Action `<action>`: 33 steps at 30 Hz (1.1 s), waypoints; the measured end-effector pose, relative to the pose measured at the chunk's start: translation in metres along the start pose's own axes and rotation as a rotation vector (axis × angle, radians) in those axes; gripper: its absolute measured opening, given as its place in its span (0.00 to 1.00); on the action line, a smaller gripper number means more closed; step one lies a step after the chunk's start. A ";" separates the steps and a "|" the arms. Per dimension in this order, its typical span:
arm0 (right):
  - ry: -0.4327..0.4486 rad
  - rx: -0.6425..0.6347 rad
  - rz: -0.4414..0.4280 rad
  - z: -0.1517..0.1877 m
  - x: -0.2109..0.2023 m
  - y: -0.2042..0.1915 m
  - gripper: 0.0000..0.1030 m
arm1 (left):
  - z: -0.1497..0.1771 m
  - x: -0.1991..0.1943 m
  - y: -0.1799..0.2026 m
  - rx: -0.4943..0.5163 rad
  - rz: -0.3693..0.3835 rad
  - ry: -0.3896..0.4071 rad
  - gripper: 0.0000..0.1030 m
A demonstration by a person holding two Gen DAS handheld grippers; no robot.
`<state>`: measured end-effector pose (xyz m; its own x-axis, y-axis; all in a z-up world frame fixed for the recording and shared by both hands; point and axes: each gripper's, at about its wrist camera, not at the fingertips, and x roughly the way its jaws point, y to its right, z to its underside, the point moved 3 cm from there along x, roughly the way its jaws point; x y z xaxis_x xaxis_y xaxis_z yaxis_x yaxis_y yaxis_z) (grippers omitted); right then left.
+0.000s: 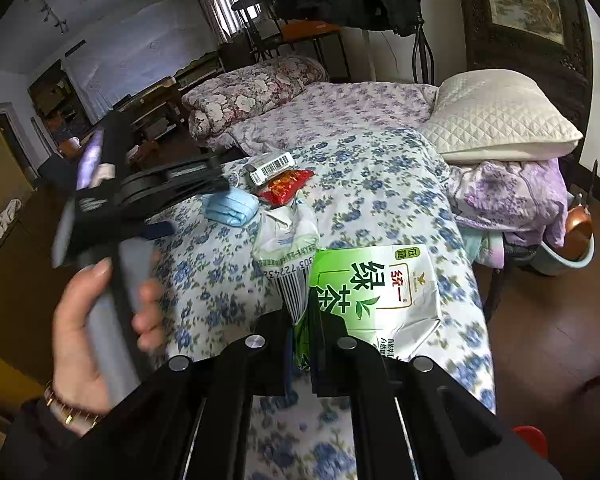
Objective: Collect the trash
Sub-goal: 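Grasp the green tea carton with the right tool while the left grasps the blue mask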
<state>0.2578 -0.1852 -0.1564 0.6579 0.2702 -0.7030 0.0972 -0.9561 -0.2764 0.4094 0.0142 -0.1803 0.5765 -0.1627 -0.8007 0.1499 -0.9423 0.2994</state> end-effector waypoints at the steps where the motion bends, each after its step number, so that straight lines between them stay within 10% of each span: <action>1: 0.002 0.004 -0.005 -0.001 -0.003 0.002 0.06 | -0.001 0.002 0.001 0.003 -0.013 0.011 0.93; 6: 0.035 0.025 -0.026 -0.007 -0.016 0.006 0.06 | 0.000 0.007 0.009 0.059 -0.086 0.031 0.77; 9: 0.047 0.036 -0.035 -0.008 -0.025 0.005 0.06 | 0.001 0.008 0.012 0.078 -0.052 0.031 0.23; 12: 0.060 0.037 -0.030 -0.008 -0.036 0.005 0.07 | 0.004 0.001 0.002 0.044 -0.018 0.044 0.08; 33: 0.111 0.033 -0.074 0.046 -0.134 -0.025 0.07 | 0.155 -0.167 -0.020 0.161 0.128 0.058 0.03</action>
<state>0.1331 -0.1919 -0.0854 0.7283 0.3241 -0.6037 0.1251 -0.9291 -0.3480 0.1853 0.0150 -0.1329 0.6283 -0.2717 -0.7290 -0.0551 -0.9502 0.3067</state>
